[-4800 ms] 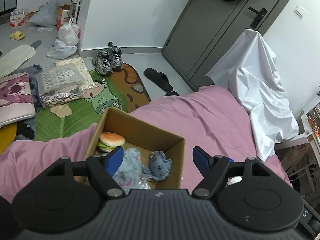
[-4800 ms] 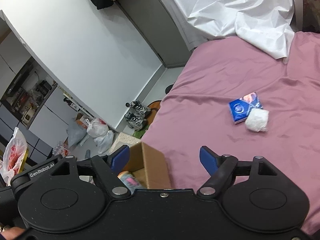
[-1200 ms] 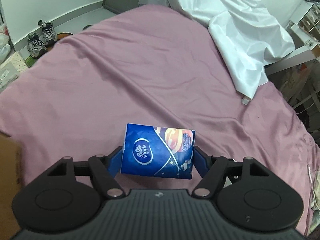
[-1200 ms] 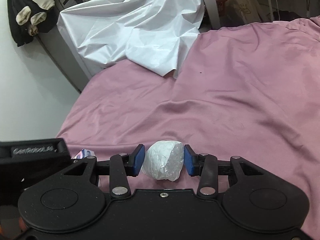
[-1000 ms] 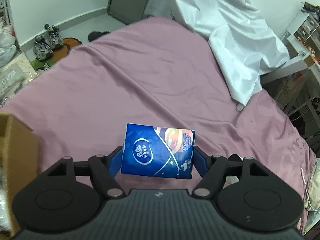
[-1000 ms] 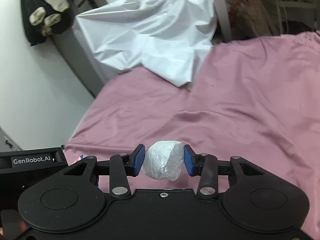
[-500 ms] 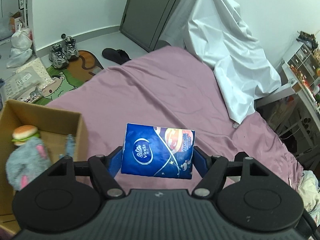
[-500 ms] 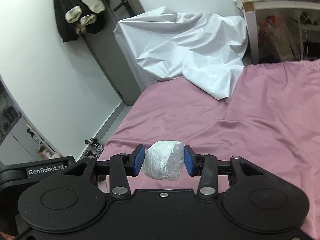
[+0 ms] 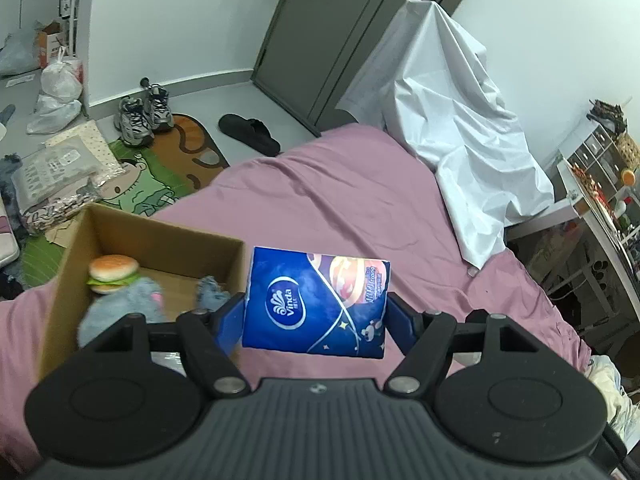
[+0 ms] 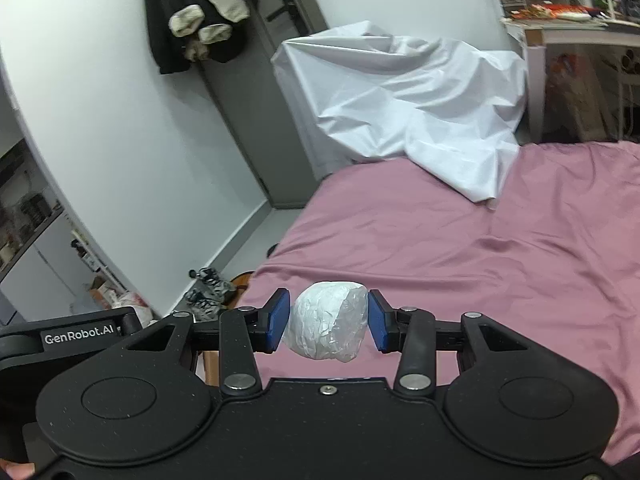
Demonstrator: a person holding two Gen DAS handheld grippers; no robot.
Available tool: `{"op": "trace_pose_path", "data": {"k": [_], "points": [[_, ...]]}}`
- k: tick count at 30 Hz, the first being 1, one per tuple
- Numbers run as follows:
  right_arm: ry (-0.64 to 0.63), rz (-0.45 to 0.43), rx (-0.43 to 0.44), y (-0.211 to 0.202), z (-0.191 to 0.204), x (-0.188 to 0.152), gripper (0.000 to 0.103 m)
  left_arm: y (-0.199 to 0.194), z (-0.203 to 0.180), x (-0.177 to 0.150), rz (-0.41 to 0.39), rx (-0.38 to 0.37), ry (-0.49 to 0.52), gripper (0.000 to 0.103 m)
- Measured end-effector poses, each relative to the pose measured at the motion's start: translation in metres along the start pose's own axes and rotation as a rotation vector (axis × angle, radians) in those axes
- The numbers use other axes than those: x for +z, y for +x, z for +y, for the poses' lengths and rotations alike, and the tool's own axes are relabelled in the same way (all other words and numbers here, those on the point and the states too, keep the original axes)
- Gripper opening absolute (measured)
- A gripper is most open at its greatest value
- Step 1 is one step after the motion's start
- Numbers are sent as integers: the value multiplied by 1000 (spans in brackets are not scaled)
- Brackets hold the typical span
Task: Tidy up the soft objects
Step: 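Carry the white bundle with right gripper while left gripper carries tissue pack to box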
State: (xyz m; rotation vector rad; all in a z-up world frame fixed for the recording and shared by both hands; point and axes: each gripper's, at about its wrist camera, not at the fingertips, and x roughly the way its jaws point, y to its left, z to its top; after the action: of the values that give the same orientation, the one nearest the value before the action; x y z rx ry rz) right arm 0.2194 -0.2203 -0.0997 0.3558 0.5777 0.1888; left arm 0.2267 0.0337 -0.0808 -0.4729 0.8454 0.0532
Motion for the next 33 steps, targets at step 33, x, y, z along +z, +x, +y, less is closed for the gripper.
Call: {"op": "trace_pose_path", "data": {"k": [33], "points": [[-132, 52, 137, 11, 120, -31, 42, -49, 121, 22, -74, 12, -119, 71]]}}
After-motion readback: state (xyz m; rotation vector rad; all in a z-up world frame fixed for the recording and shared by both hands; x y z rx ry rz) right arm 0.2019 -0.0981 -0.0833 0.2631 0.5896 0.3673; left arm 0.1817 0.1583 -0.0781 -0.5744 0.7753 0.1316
